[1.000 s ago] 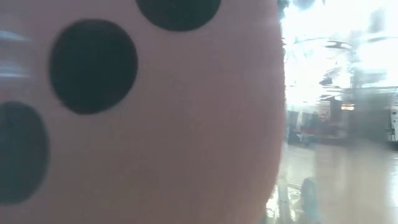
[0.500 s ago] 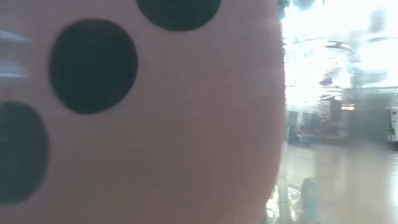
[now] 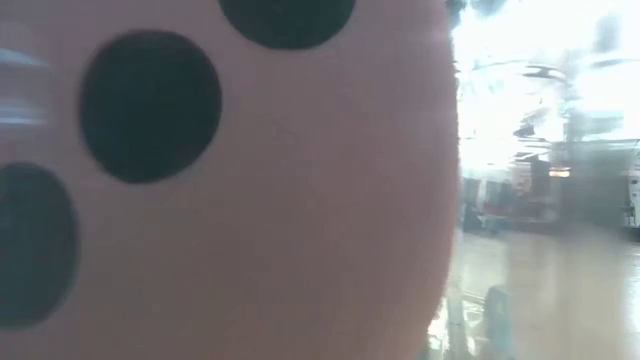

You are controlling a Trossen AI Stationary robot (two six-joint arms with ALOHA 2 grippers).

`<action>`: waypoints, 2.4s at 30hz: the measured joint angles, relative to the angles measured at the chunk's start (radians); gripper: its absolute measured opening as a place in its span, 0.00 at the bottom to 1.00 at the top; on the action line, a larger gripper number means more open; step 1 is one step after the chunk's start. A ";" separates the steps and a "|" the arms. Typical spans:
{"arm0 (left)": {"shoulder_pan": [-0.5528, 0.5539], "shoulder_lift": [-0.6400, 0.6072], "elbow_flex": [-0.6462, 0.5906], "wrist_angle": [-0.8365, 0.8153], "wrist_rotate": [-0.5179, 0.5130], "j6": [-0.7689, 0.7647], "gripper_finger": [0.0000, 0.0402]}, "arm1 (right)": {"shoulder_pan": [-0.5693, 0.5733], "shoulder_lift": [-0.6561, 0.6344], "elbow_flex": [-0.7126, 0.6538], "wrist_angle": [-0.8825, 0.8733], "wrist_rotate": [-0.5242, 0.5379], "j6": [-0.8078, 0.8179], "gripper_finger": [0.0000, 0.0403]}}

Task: Pick & Place Dice
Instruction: Put the small orange dice into the transparent bin, then put the small blue dice into the transparent bin

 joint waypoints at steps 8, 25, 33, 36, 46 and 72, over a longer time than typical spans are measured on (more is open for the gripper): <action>-0.017 0.034 0.000 0.028 -0.143 -0.032 0.23 | 0.012 0.000 0.000 -0.001 -0.003 0.000 0.60; -0.077 0.027 0.000 0.042 -0.231 0.005 0.49 | 0.037 -0.117 0.001 -0.583 0.089 0.575 0.60; -0.080 -0.015 0.001 0.028 -0.398 0.018 0.49 | -0.041 -0.338 -0.243 -0.586 0.025 0.646 0.60; -0.042 -0.014 0.001 0.018 -0.397 0.032 0.49 | -0.109 -0.451 -0.415 -0.525 0.010 0.703 0.60; 0.134 -0.023 0.001 -0.007 -0.219 0.027 0.49 | -0.367 -0.810 -0.923 0.260 -0.262 0.273 0.60; 0.155 -0.022 -0.009 0.145 -0.158 0.164 0.49 | -0.763 -0.377 -1.130 1.350 -0.769 -0.377 0.60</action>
